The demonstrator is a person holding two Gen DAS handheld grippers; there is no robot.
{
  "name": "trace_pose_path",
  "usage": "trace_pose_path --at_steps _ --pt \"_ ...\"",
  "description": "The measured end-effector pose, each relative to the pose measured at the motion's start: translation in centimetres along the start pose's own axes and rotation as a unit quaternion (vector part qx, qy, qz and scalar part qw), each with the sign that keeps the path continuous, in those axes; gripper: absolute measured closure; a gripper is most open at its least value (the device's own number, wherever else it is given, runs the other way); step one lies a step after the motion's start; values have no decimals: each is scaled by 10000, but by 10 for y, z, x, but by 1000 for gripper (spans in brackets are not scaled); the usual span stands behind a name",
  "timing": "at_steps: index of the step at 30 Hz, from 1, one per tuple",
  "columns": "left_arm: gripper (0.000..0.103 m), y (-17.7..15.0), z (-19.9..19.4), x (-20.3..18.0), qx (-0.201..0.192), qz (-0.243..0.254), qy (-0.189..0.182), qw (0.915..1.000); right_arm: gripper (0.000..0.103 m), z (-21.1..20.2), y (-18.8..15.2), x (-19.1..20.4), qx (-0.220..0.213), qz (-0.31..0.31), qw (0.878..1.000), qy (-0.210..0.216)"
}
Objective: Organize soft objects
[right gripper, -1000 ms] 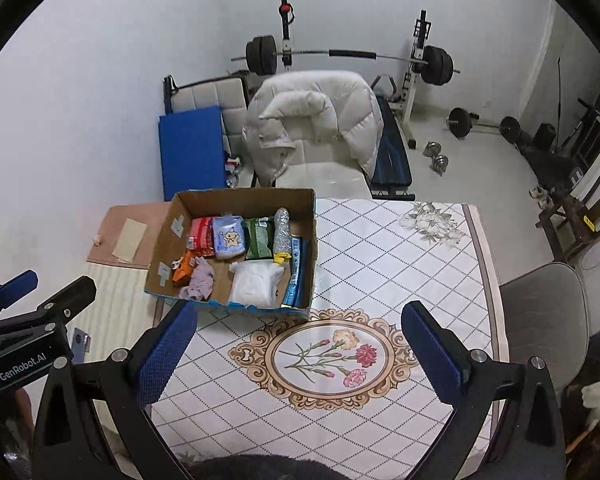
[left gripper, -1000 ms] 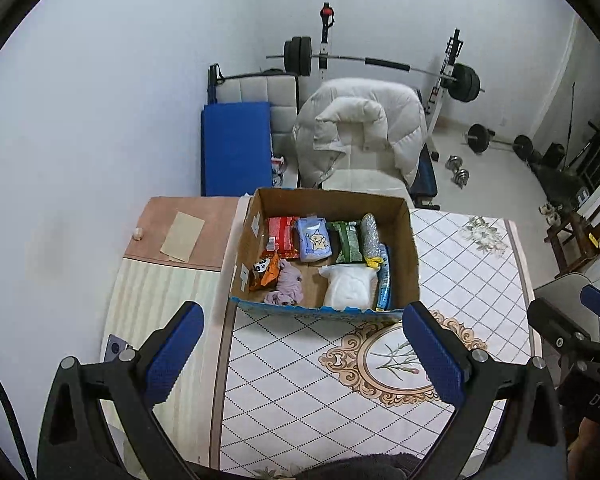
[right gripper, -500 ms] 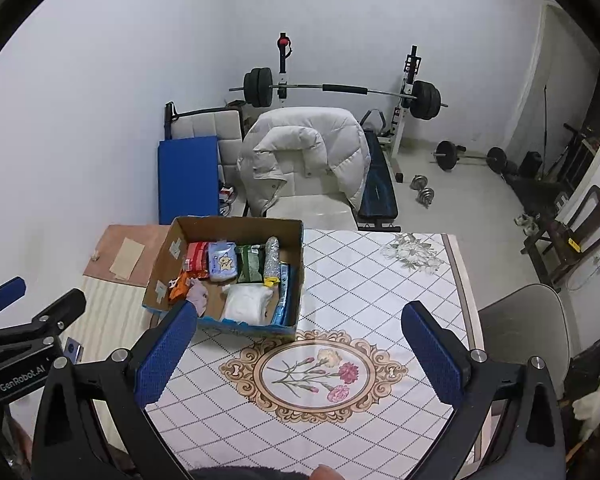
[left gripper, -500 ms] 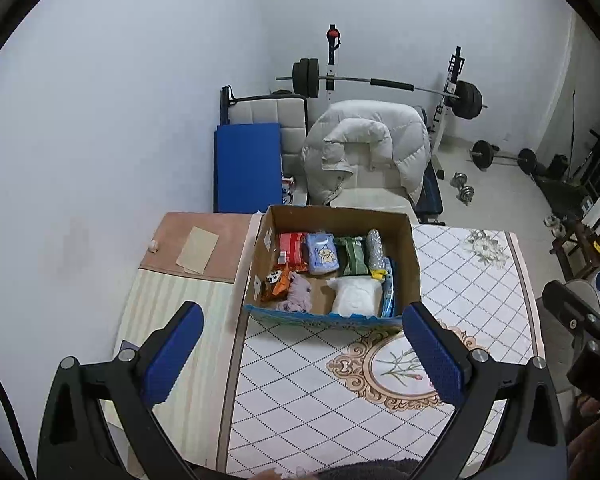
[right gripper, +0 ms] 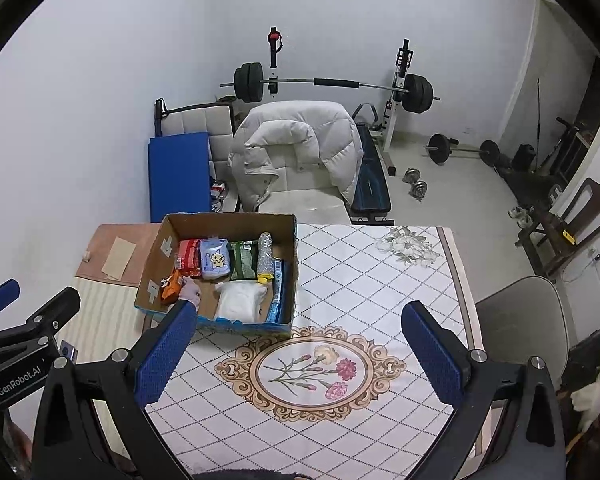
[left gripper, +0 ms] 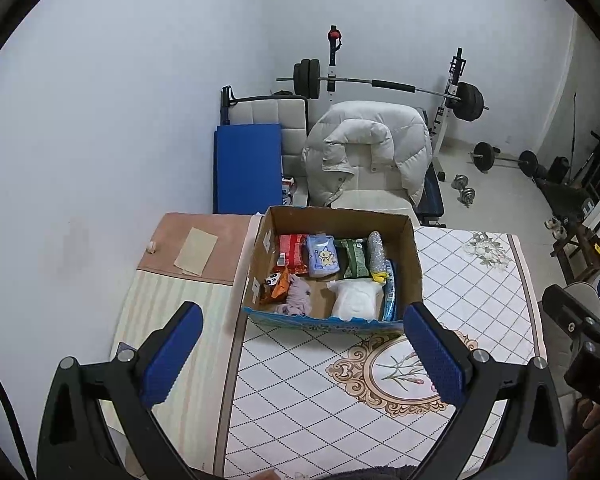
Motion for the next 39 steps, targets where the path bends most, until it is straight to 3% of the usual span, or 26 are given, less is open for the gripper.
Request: trace_pose_path --at_steps 39 --pt "0 11 -2 -11 -83 62 -78 9999 0 3 1 -14 -62 61 9998 -190"
Point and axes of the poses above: each gripper's, at about its wrist camera, not at the fingertips, and z roughly the way its jaws point, x to its left, y to its top, the point moved 6 cm from there along z, roughly the way its jaws point, and after that the axes turned 7 degrees about -z, right-handed, at the moved point
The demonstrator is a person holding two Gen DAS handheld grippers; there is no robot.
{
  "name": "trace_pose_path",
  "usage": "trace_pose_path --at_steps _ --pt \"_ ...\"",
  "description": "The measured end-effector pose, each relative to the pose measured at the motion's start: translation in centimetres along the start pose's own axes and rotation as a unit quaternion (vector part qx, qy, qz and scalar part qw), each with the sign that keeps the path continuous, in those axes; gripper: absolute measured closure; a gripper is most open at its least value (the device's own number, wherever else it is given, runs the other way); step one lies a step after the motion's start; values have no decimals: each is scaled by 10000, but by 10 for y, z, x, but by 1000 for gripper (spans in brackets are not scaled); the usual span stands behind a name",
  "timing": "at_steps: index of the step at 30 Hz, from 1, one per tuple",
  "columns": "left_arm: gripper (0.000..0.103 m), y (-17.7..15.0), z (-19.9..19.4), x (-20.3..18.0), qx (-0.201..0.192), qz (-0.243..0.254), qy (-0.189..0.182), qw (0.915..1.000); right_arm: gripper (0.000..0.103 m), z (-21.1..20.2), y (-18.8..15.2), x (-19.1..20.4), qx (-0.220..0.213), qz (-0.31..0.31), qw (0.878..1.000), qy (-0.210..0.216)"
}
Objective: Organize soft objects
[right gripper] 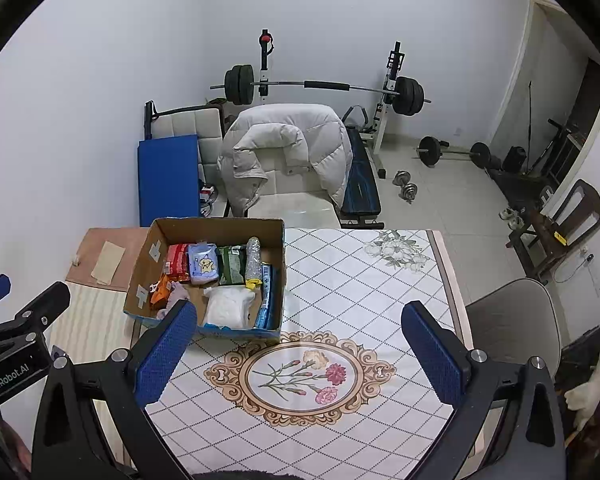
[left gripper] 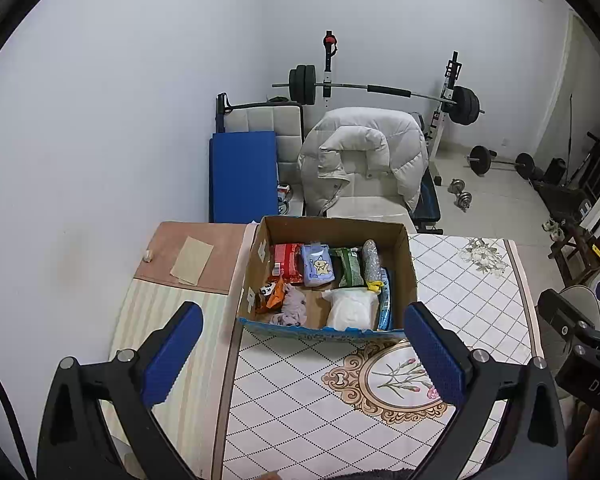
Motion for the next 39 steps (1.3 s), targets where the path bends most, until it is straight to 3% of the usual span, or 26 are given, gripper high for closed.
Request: trace_pose_path --at_steps 39 --pt "0 0 4 -2 36 50 -71 10000 0 -4 2 -5 6 24 10000 -44"
Point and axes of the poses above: each gripper's, at about its wrist camera, not at the fingertips, and z roughly the way its jaws point, x to its left, y to its top, the point moved 6 cm from there along z, roughly the way its jaws point, and after that the axes turned 7 degrees about -z, right-handed, at the moved point
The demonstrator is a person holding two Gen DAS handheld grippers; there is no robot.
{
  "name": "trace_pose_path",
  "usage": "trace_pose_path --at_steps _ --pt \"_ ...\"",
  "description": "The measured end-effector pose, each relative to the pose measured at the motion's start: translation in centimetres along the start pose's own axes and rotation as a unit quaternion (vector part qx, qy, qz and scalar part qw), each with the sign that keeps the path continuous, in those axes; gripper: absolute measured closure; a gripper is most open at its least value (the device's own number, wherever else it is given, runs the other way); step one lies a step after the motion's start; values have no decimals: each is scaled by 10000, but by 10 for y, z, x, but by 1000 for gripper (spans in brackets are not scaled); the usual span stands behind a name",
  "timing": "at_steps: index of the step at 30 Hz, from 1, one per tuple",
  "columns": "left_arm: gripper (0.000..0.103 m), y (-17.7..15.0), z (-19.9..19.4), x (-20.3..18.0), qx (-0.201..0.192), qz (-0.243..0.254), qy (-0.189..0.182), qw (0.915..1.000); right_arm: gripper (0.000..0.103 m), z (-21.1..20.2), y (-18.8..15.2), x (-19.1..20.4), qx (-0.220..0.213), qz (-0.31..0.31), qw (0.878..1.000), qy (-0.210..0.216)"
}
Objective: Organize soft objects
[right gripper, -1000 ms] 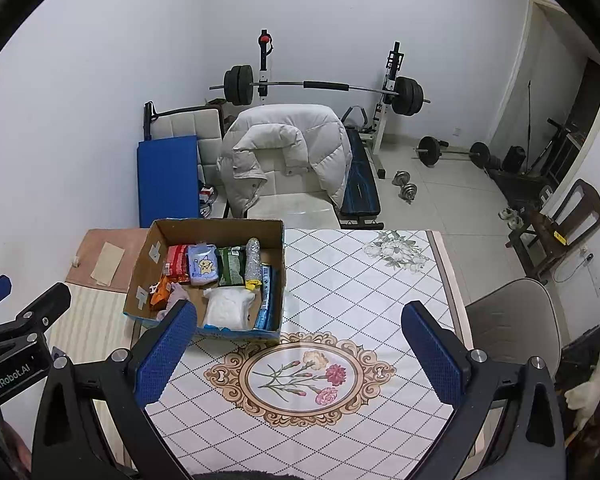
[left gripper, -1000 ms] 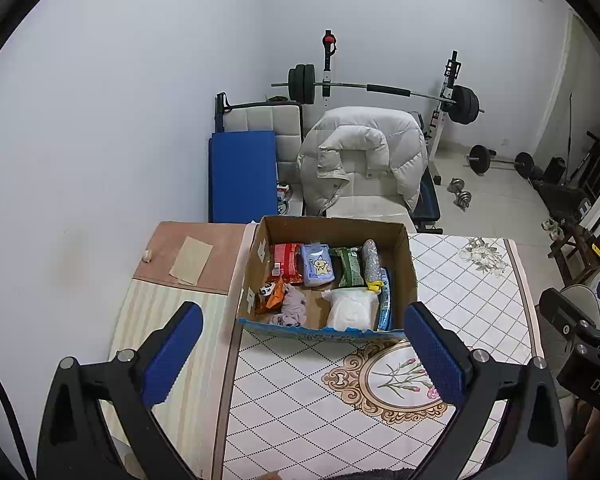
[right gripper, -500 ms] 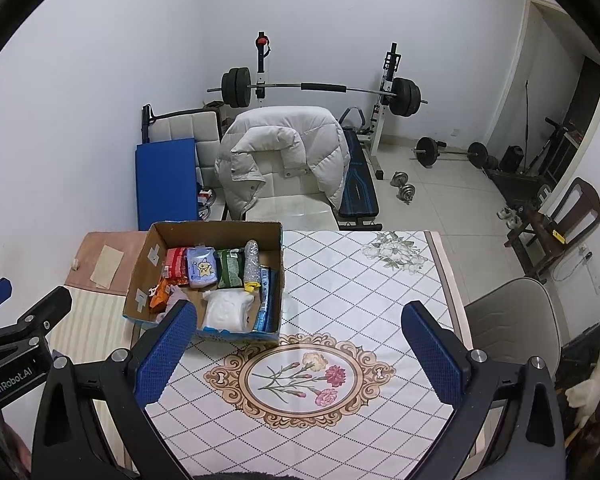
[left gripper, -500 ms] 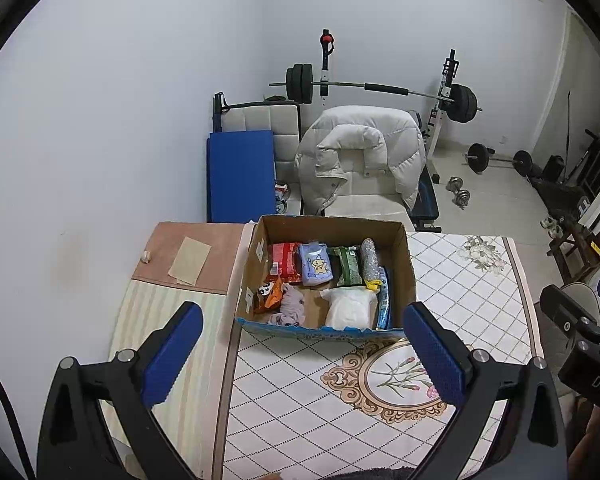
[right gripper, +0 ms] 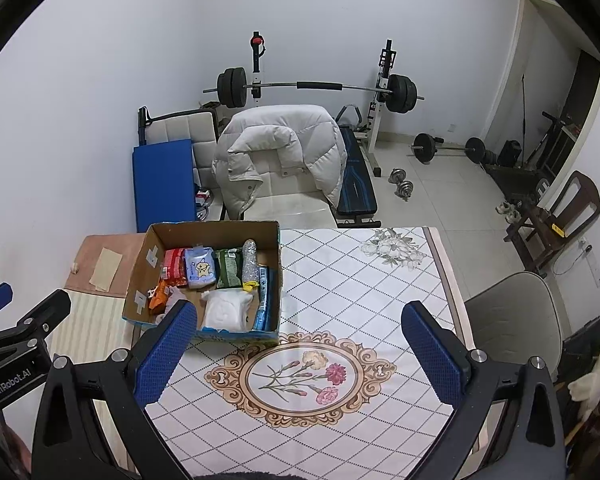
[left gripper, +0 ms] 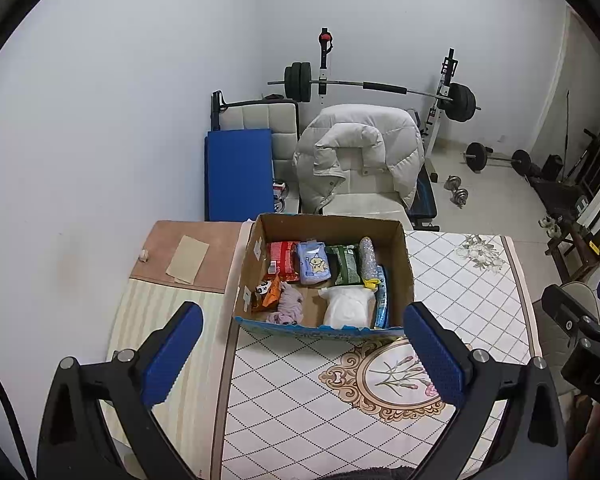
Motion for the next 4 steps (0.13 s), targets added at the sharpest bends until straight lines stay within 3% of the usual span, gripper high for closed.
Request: trace_pose_path --at_steps 4 --pt "0 1 -2 -1 -70 26 -16 10000 0 0 0 0 -17 35 10000 -19"
Point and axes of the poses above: each gripper's, at about its wrist camera, not at the fingertips, and z roughly the way its jaws point, x to its left, y to its top, the point moved 6 cm from there along z, roughly the way its jaws point, and after that the axes turned 7 degrees about -z, right-handed, at the moved point
